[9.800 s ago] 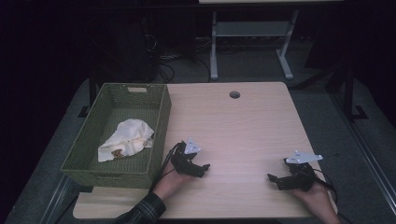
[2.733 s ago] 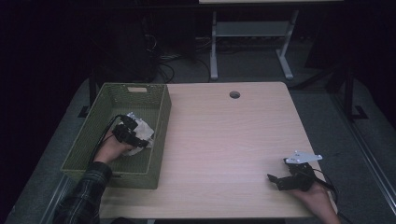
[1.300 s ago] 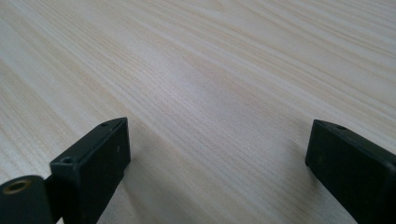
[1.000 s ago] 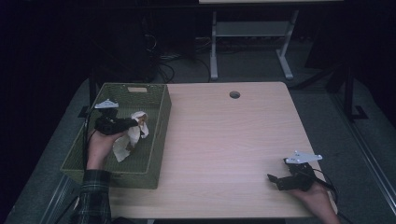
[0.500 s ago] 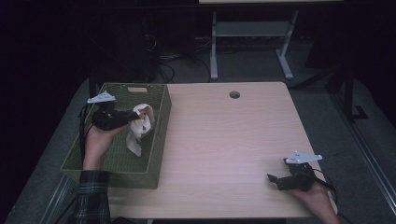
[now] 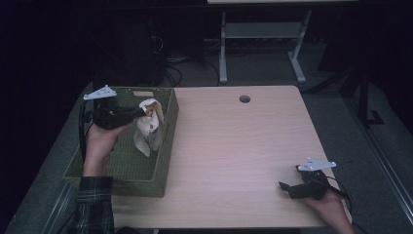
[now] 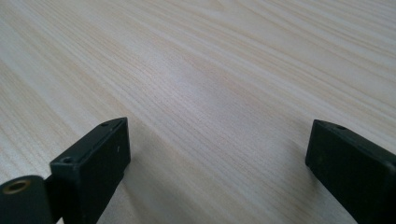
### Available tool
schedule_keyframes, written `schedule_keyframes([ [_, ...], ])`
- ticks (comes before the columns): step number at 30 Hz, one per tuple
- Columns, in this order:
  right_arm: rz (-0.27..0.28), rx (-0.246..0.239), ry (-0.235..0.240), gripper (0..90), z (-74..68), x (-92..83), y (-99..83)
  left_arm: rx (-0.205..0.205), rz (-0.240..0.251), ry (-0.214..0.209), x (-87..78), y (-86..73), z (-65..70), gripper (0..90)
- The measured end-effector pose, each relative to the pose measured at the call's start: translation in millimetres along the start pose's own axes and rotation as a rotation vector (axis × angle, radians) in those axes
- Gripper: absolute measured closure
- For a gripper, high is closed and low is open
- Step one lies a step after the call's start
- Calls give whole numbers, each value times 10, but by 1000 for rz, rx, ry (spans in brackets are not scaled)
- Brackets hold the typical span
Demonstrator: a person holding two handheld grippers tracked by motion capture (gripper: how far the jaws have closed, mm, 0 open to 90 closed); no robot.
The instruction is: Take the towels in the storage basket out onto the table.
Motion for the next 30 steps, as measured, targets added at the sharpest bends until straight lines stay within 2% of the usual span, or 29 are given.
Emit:
schedule_keyframes([
  [4, -1, -3, 0, 61, 2, 0, 0, 10, 23, -27, -48, 181, 81, 783],
  [9, 1, -1, 0, 61, 1, 0, 0, 13, 47, -54, -77, 332, 152, 784],
  [12, 1, -1, 0, 61, 0, 0, 0, 23, 66, -82, -97, 477, 246, 784],
  [13, 1, -1, 0, 61, 0, 0, 0, 23, 66, -82, -97, 477, 246, 784],
  [14, 0, 0, 0, 61, 0, 0, 0, 24, 78, -104, -101, 546, 292, 785],
  [20, 1, 0, 0, 61, 0, 0, 0, 35, 103, -151, -90, 727, 433, 785],
  [27, 0, 0, 0, 61, 0, 0, 0, 44, 118, -199, -43, 846, 605, 786],
  [28, 0, -2, 0, 61, 1, 0, 0, 50, 118, -213, -14, 871, 679, 786],
  [29, 0, -2, 0, 61, 1, 0, 0, 50, 118, -213, -14, 871, 679, 786],
  [30, -1, -3, 0, 61, 2, 0, 0, 55, 119, -233, 22, 886, 763, 786],
])
Point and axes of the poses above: each handheld gripper's, and its own axes: x roughly forward along the jaws, y roughly out of its top, z roughly to its right, the point moved 1 cm from there along x, roughly forward along the jaws, and after that the axes turned 14 degrees about y, right-handed, at the moved point
